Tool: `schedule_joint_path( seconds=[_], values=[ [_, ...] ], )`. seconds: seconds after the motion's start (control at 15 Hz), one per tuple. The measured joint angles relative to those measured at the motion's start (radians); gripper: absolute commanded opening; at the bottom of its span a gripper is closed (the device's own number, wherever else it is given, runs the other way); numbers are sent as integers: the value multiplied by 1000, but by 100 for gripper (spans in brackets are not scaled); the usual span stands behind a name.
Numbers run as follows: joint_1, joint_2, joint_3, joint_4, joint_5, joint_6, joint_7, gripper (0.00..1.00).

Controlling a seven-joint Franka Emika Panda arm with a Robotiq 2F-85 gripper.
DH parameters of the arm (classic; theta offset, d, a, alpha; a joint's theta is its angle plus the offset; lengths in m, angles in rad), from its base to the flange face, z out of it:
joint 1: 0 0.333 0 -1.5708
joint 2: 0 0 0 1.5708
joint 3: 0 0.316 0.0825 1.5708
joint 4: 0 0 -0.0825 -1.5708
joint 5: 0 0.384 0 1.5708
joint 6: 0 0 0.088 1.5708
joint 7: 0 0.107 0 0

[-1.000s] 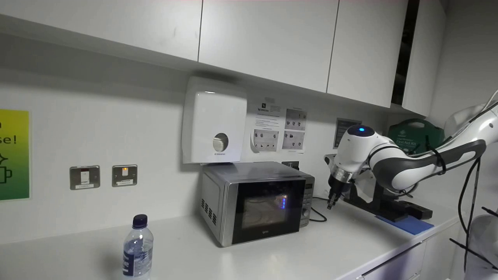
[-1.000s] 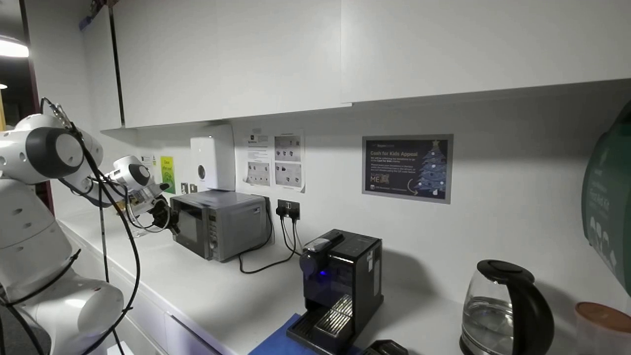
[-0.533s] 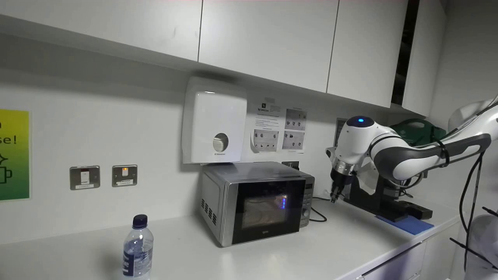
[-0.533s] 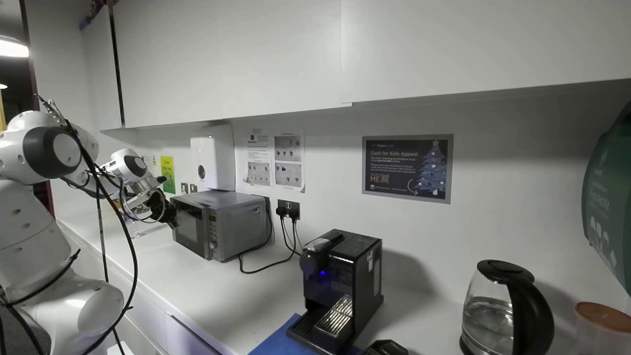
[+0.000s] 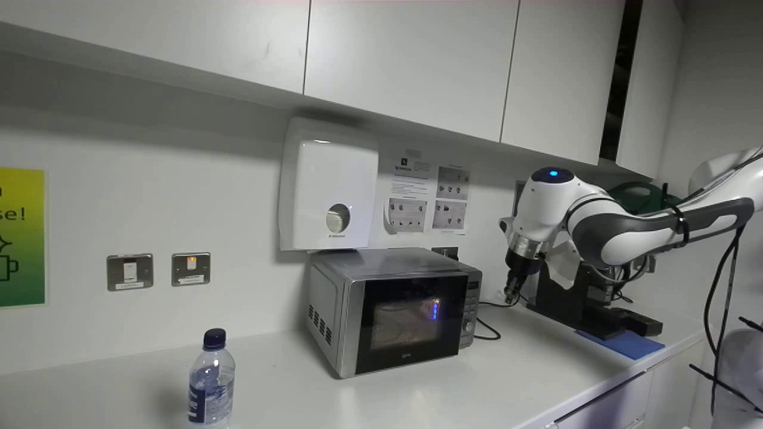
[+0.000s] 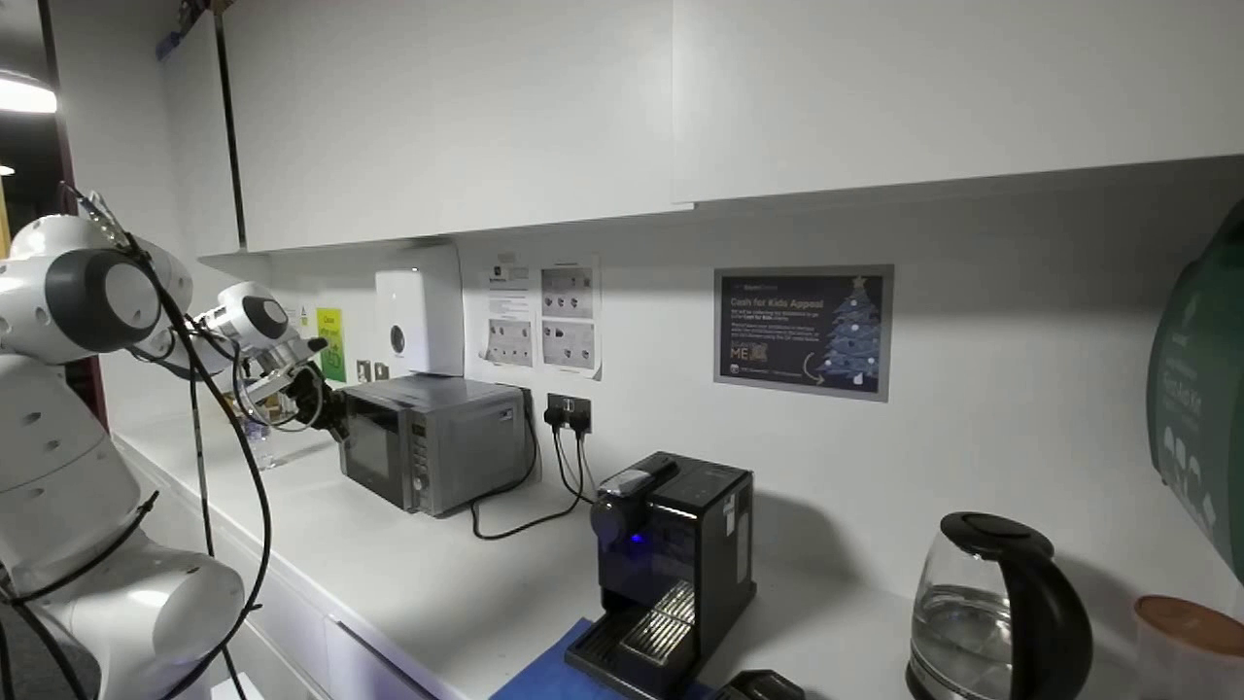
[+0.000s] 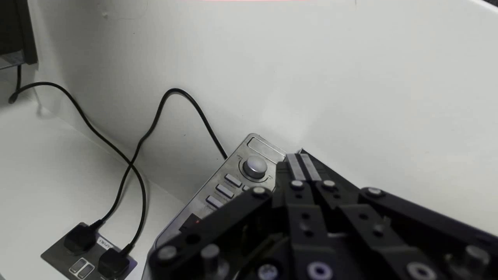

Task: Open the microwave door.

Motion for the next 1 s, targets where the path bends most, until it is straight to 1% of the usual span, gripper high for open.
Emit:
schedule_joint_path(
  seconds=[0.27, 0.33, 0.4, 0.47, 0.53, 1.0],
  values=[
    [0, 0, 0, 12, 7, -20, 0, 0],
    [0, 0, 2, 13, 7, -20, 0, 26],
    [0, 0, 4, 15, 7, -20, 0, 27],
    [0, 0, 7, 18, 7, -20, 0, 32],
    [0, 0, 11, 22, 6, -21, 1, 42],
    [-2, -2, 44, 52, -5, -22, 1, 93]
  ],
)
